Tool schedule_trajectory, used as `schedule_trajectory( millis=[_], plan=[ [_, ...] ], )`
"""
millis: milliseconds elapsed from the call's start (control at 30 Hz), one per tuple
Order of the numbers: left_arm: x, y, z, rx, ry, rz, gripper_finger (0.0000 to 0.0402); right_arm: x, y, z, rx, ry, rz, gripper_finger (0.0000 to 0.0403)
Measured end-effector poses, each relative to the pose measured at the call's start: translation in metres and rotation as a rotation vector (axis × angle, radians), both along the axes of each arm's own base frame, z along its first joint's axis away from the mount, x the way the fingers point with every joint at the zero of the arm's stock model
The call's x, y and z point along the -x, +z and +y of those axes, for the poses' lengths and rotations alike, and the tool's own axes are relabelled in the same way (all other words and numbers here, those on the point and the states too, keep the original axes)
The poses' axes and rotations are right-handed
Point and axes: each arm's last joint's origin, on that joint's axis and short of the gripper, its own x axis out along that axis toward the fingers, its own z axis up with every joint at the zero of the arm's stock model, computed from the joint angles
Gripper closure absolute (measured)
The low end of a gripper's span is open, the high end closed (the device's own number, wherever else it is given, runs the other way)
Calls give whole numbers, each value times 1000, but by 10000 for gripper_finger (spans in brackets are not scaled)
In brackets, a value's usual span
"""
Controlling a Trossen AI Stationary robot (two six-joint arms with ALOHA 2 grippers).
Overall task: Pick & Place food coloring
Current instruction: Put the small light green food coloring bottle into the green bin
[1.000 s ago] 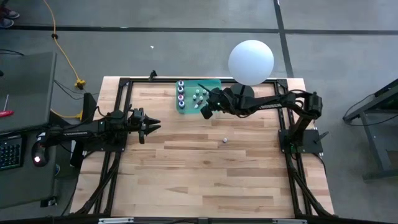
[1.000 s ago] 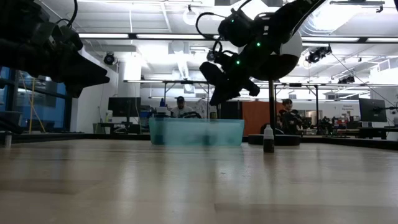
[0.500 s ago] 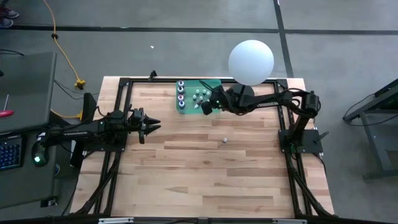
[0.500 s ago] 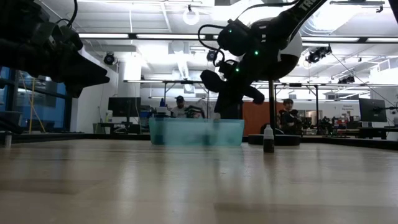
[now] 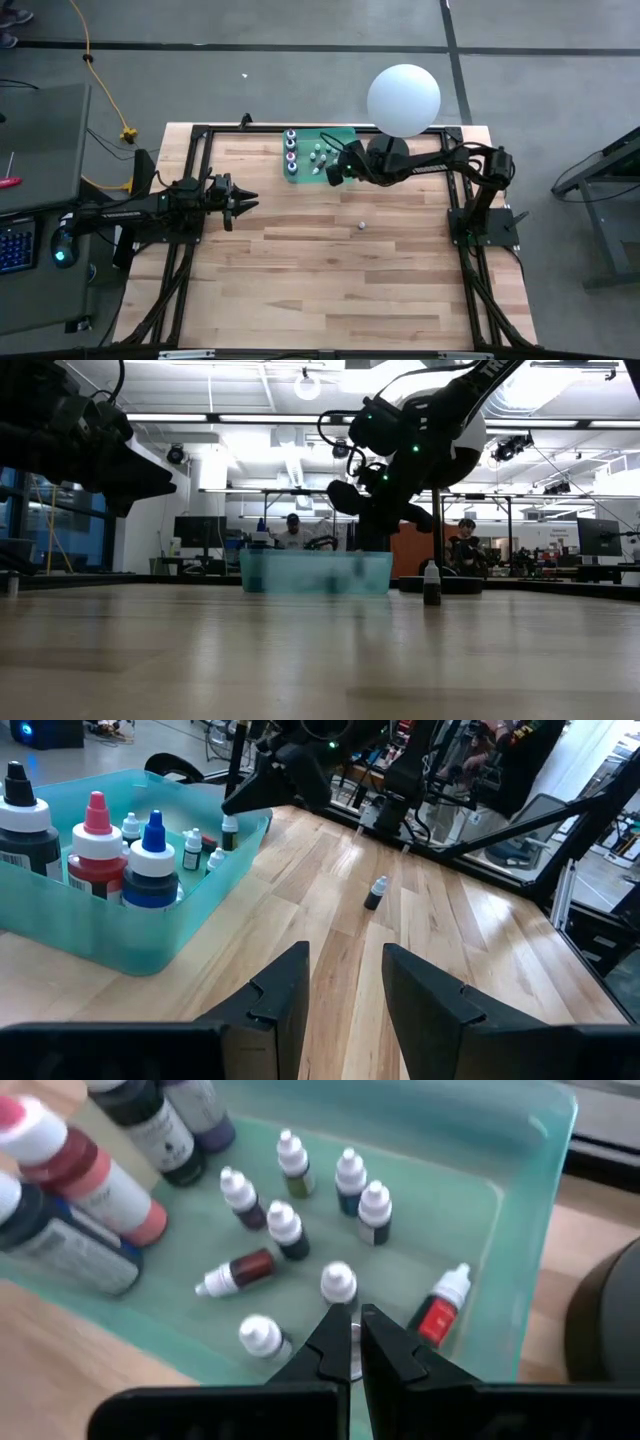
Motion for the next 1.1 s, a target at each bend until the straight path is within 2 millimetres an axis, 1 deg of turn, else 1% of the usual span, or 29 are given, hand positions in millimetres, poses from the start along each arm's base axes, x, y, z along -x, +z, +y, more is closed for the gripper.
schedule_trajectory(
  millis=[133, 367, 933, 1100],
  plan=[
    [0, 0, 0, 0, 0, 0, 275, 2, -2, 3, -15, 12, 33, 402],
    [0, 0, 0, 0, 0, 0, 275, 2, -3, 6, 10, 38, 72, 402],
    [0, 0, 0, 0, 0, 0, 275, 2, -4, 9, -30, 7, 47, 402],
    [0, 0, 0, 0, 0, 0, 275, -1, -15, 9, -69, 1, 50, 402]
  ],
)
